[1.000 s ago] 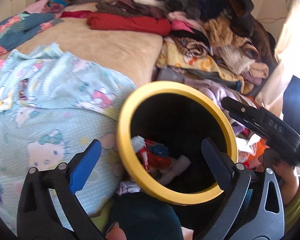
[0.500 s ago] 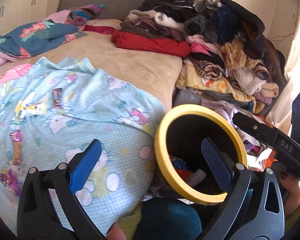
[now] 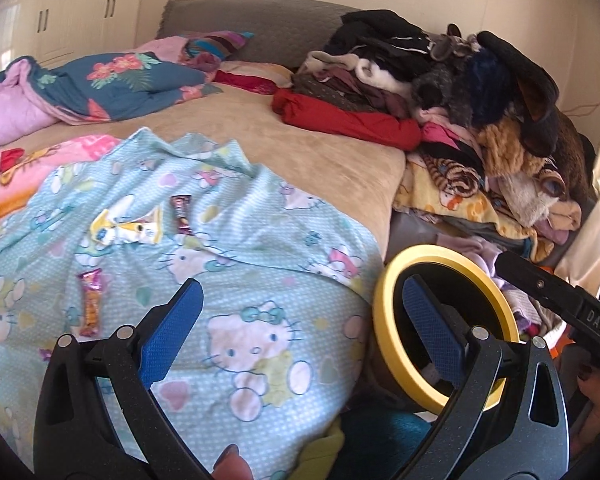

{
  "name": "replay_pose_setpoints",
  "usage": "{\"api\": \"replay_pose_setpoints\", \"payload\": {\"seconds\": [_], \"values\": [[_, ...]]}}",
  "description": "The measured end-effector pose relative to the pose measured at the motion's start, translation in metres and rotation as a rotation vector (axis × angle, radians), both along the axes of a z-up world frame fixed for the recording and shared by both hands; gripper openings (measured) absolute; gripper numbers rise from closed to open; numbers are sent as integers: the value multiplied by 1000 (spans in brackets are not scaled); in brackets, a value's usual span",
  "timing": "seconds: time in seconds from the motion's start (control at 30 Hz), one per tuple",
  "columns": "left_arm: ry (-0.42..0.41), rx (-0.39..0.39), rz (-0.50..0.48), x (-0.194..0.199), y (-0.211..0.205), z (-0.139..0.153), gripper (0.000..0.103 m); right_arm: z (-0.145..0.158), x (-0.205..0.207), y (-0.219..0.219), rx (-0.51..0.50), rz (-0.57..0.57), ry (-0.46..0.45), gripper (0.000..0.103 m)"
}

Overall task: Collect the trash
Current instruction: 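Move both open grippers back over the remaining wrappers on the sheet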

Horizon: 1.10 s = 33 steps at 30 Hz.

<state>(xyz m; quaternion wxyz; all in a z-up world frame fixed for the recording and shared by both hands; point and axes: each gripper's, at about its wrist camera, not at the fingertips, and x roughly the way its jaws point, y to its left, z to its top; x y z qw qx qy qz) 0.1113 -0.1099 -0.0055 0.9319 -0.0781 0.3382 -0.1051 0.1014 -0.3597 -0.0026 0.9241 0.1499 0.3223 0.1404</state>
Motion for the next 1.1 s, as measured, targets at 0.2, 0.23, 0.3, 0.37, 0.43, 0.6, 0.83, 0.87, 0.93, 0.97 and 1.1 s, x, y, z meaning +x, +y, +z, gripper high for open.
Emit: {"api": "replay_pose_setpoints", "payload": {"seconds": [0.2,0.23,0.3,0.37,0.43,0.6,0.83,0.87,0.93,0.97,1.1], "values": [[-2,-13,42,-2,23,-1,92,3,5,27,-21,56,-3,81],[-2,-15,47,-2,26,-1,92,3,6,34,-26,70,-3,81],[-2,-21,63,-2,34,-1,92,4,8,44,-35,90,-4,81],[-2,-25,82,-1,43,-2,92,5,11,54,-43,110,-4,81],[-2,-29,99,-1,52,-3,92,6,13,62,-48,125,-5,81],[4,-40,146,-1,78,-6,92,10,24,87,-57,170,-8,81],[4,-47,198,-2,109,-9,92,11,40,125,-70,231,-9,81],[5,-49,207,-3,114,-10,92,12,42,131,-73,243,-10,81],[6,-52,219,-3,122,-11,92,12,46,145,-80,265,-10,81],[7,-53,226,-3,126,-12,92,11,48,149,-82,274,-9,81],[15,-58,256,-4,143,-17,92,9,56,172,-89,311,-4,81]]}}
